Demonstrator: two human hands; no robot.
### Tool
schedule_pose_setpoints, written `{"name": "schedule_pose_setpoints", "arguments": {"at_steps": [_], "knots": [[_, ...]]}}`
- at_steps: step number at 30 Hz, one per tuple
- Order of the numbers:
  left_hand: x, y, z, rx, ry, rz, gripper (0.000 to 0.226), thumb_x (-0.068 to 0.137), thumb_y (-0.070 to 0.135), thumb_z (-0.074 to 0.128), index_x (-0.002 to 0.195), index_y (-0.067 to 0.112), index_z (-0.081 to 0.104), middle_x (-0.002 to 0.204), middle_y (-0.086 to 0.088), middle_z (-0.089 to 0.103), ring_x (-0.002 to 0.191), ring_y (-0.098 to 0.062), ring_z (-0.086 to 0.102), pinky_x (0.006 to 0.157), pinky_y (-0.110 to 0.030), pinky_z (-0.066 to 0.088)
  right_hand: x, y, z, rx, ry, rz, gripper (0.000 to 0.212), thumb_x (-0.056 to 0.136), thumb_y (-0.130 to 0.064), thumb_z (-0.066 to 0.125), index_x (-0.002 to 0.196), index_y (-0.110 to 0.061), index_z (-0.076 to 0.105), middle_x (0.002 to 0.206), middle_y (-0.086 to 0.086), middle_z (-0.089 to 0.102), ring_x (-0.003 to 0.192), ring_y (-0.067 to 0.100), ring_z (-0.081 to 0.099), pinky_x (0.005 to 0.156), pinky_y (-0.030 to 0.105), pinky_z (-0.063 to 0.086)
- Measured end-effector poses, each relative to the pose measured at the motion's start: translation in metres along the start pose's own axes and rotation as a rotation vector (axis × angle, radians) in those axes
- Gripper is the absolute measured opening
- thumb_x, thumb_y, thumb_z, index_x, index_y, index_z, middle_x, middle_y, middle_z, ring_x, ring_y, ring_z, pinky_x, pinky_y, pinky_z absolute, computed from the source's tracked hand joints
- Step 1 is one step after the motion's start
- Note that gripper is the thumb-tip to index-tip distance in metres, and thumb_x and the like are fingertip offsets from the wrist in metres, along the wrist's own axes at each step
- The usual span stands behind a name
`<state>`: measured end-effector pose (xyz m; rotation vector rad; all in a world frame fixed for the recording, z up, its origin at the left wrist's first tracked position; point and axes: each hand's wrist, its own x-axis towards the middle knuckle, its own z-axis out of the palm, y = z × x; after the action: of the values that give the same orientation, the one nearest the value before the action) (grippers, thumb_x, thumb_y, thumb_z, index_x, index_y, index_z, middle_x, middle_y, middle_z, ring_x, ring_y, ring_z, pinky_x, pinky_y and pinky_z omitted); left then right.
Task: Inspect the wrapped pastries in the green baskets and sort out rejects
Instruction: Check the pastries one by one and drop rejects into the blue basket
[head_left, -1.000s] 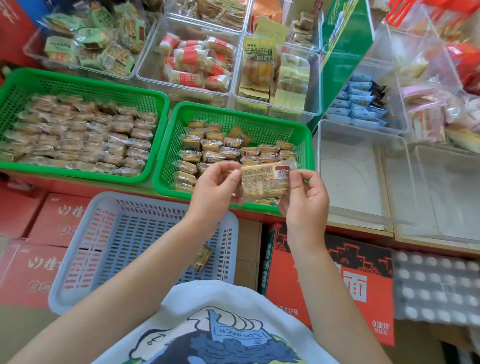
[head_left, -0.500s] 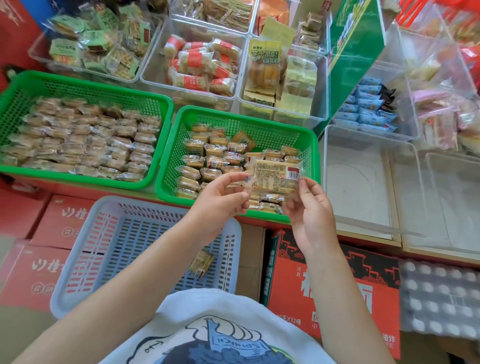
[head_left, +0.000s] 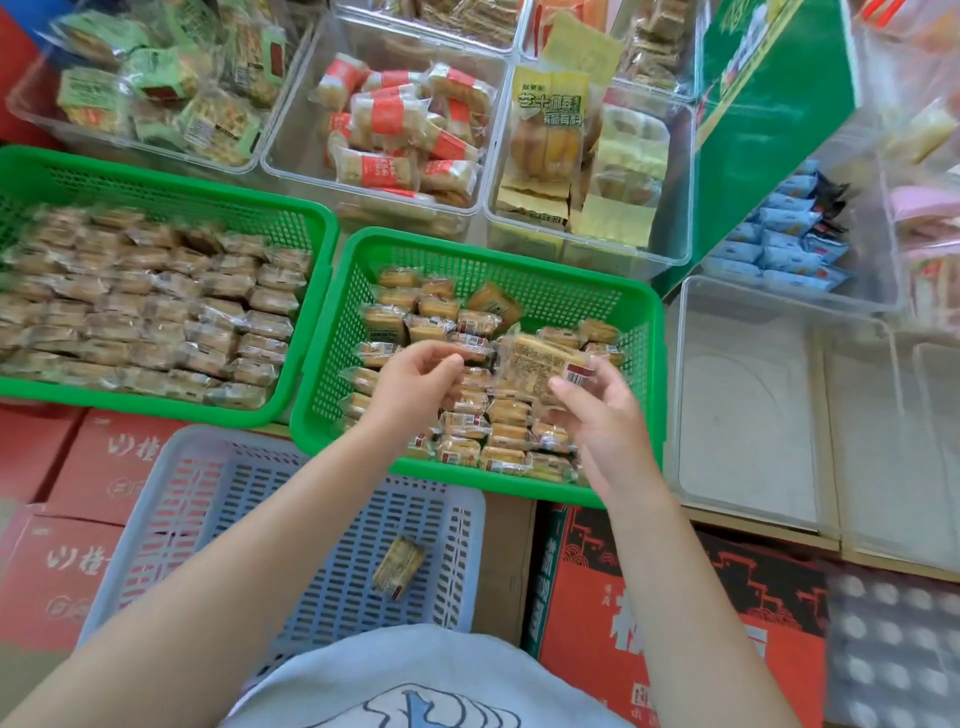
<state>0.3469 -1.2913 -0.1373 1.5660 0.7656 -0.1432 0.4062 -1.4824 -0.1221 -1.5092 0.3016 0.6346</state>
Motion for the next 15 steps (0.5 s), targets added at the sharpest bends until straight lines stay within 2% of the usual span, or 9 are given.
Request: {"name": "schedule_pose_setpoints", "arguments": {"at_steps": [2, 4, 6, 8, 10, 15], "knots": [[0.032, 0.003, 0.0, 0.204, 0.064, 0.079, 0.017, 0.102, 0.019, 0.055, 0.115, 0.018, 0.066, 0.101, -0.002, 0.07, 0.088, -0.019, 0.065, 0.077, -0.032, 0.057, 0.026, -0.011, 0.0, -0.201, 0.088, -0.096, 0.034, 0.09, -0.015, 0.071, 0.122, -0.021, 0.06, 0.114, 0.0, 0.065, 0.104, 0.02, 0.067, 0.092, 0.04, 0.056], [0.065, 0.007, 0.003, 0.42, 0.089, 0.197, 0.026, 0.101, 0.018, 0.055, 0.125, 0.015, 0.063, 0.119, 0.0, 0.065, 0.103, -0.015, 0.061, 0.09, -0.031, 0.053, 0.05, -0.022, 0.002, -0.308, 0.152, -0.193, 0.034, 0.09, -0.015, 0.071, 0.121, -0.025, 0.061, 0.111, -0.009, 0.066, 0.099, 0.003, 0.065, 0.083, 0.023, 0.054], [0.096, 0.008, 0.009, 0.584, 0.086, 0.297, 0.035, 0.1, 0.016, 0.056, 0.135, 0.013, 0.058, 0.134, -0.003, 0.059, 0.124, -0.018, 0.054, 0.108, -0.037, 0.045, 0.075, -0.029, 0.007, -0.387, 0.161, -0.263, 0.035, 0.091, -0.013, 0.07, 0.121, -0.027, 0.063, 0.109, -0.014, 0.068, 0.095, -0.004, 0.064, 0.078, 0.014, 0.051], [0.122, 0.009, 0.017, 0.719, 0.059, 0.335, 0.044, 0.099, 0.015, 0.056, 0.143, 0.012, 0.05, 0.145, -0.006, 0.052, 0.135, -0.021, 0.046, 0.116, -0.04, 0.037, 0.101, -0.028, 0.01, -0.513, 0.165, -0.323, 0.037, 0.091, -0.011, 0.069, 0.123, -0.029, 0.064, 0.117, -0.013, 0.066, 0.103, 0.002, 0.062, 0.086, 0.02, 0.051], [0.141, 0.007, 0.024, 0.826, 0.027, 0.34, 0.051, 0.1, 0.019, 0.056, 0.149, 0.011, 0.044, 0.151, -0.008, 0.046, 0.139, -0.024, 0.042, 0.118, -0.04, 0.034, 0.122, -0.023, 0.011, -0.681, 0.155, -0.374, 0.038, 0.092, -0.01, 0.067, 0.125, -0.028, 0.064, 0.122, -0.009, 0.062, 0.109, 0.006, 0.056, 0.095, 0.026, 0.048], [0.17, 0.005, 0.037, 0.993, -0.003, 0.384, 0.052, 0.1, 0.027, 0.057, 0.148, 0.011, 0.042, 0.146, -0.009, 0.051, 0.135, -0.027, 0.046, 0.114, -0.043, 0.032, 0.148, -0.005, 0.007, -1.165, 0.13, -0.479, 0.044, 0.093, -0.002, 0.059, 0.134, -0.016, 0.062, 0.117, 0.008, 0.053, 0.111, 0.023, 0.049, 0.099, 0.037, 0.044]]}}
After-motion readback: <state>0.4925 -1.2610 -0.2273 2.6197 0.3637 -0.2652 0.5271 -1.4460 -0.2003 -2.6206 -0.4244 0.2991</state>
